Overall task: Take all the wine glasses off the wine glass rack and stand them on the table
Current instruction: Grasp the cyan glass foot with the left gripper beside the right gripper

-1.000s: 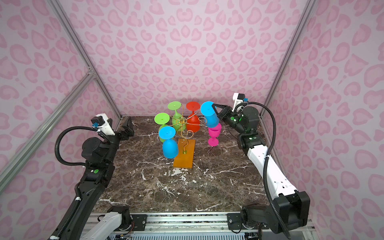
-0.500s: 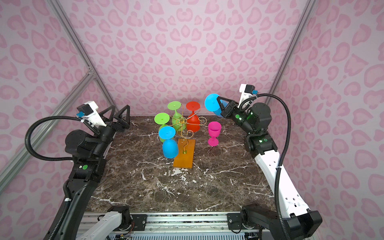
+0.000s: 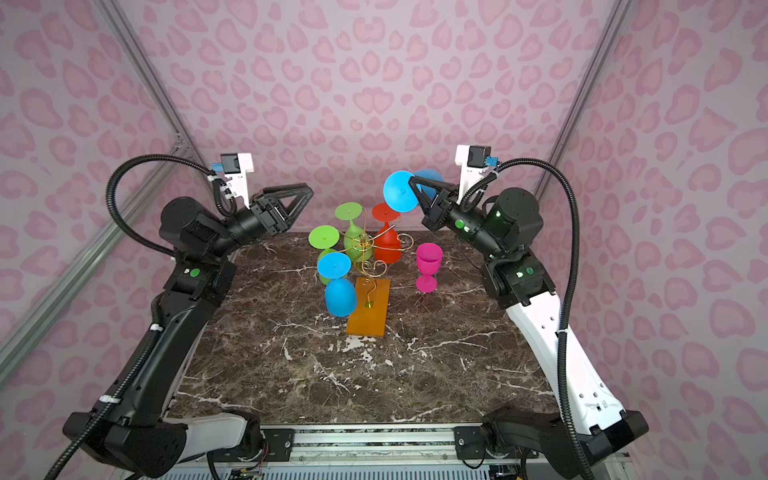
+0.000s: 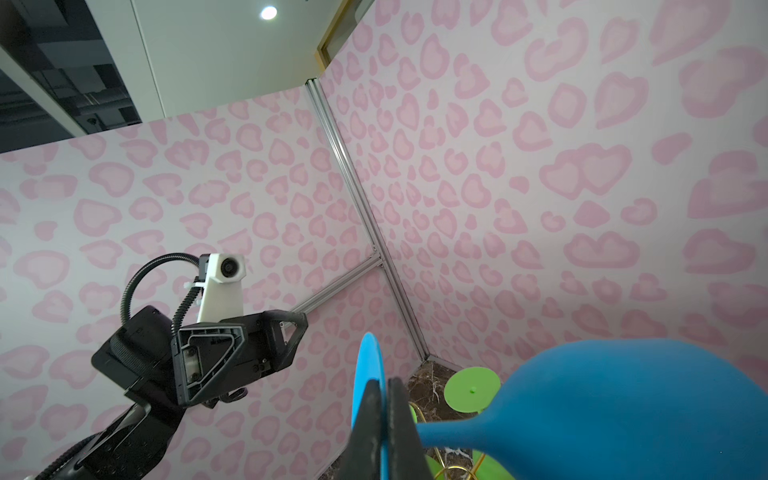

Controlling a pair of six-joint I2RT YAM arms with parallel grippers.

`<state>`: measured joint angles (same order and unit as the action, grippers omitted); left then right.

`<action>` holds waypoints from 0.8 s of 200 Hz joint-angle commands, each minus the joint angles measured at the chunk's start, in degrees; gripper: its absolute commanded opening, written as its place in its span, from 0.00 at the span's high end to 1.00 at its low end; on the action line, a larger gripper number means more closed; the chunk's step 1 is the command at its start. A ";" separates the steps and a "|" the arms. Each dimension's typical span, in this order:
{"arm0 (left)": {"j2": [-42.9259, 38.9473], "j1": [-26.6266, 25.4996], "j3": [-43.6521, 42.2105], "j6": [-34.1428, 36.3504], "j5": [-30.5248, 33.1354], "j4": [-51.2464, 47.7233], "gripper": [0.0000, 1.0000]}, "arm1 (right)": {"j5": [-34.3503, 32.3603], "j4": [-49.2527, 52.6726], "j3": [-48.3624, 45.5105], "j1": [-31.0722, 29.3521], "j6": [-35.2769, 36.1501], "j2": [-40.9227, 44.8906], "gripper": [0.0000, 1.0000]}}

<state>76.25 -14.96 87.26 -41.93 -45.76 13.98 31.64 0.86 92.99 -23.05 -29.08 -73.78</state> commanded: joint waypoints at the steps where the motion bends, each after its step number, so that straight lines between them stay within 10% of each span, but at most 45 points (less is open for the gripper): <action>1: 2.88 -2.29 3.55 -3.41 -5.58 2.73 0.38 | 1.32 -0.44 1.58 -1.77 3.02 -1.07 1.00; 160: 6.31 -9.99 5.81 -4.42 -3.20 3.86 0.52 | 0.17 -2.82 6.24 -10.00 3.50 -7.61 1.00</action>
<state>82.65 -24.58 92.77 -45.41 -49.01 14.92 32.34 0.54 98.80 -32.64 -25.71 -80.93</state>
